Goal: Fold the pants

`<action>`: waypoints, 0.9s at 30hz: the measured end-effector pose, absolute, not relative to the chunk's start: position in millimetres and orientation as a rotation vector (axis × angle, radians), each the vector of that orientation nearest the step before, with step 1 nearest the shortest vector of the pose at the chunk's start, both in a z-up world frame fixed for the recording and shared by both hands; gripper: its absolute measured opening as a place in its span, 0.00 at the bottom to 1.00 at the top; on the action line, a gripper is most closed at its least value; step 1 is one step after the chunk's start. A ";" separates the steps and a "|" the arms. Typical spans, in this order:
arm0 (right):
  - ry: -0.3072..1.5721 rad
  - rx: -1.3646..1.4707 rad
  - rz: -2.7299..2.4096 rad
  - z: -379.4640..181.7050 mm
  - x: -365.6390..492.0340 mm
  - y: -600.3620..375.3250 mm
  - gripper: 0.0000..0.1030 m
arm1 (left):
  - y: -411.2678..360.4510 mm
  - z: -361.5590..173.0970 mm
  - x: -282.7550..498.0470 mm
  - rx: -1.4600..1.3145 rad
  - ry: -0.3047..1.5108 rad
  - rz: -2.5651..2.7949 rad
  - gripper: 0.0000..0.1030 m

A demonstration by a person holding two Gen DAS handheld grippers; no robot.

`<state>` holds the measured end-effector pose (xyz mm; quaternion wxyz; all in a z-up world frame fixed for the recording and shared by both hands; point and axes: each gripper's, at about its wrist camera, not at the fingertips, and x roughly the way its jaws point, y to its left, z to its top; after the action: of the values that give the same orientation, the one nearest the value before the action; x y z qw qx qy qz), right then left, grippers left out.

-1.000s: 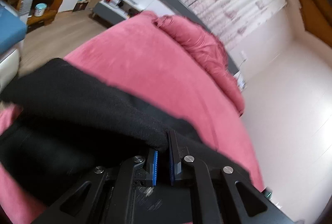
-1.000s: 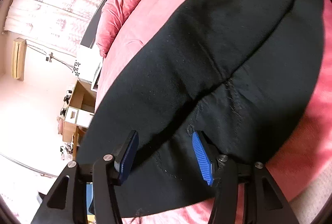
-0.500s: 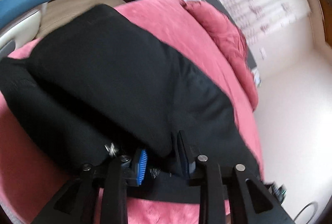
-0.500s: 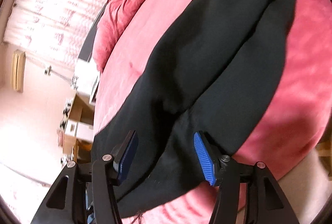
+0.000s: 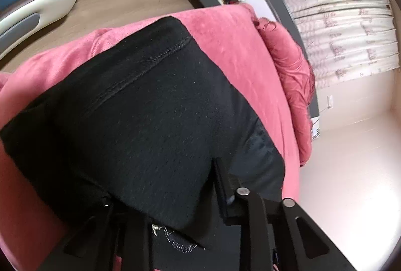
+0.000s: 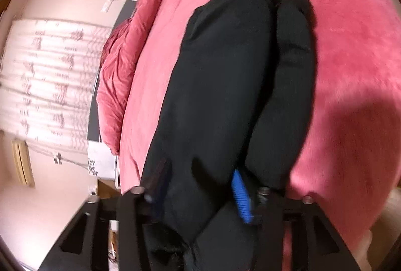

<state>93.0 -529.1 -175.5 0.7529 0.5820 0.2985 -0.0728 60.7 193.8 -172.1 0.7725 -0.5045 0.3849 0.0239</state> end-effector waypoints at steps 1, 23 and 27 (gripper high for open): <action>0.664 1.273 -0.168 -174.5 97.1 -532.7 0.26 | 195.6 -172.9 62.9 -1.090 0.855 0.065 0.11; 0.838 1.204 -0.207 -170.5 80.4 -576.7 0.08 | 218.6 -171.9 29.4 -0.923 1.003 0.055 0.06; 0.746 1.296 -0.158 -180.3 70.6 -582.7 0.19 | 217.5 -165.9 27.0 -0.898 0.924 0.037 0.11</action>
<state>70.6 -582.7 -180.3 0.7303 0.5887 0.3390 -0.0718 27.0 217.5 -165.9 0.7993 -0.4188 0.4306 0.0170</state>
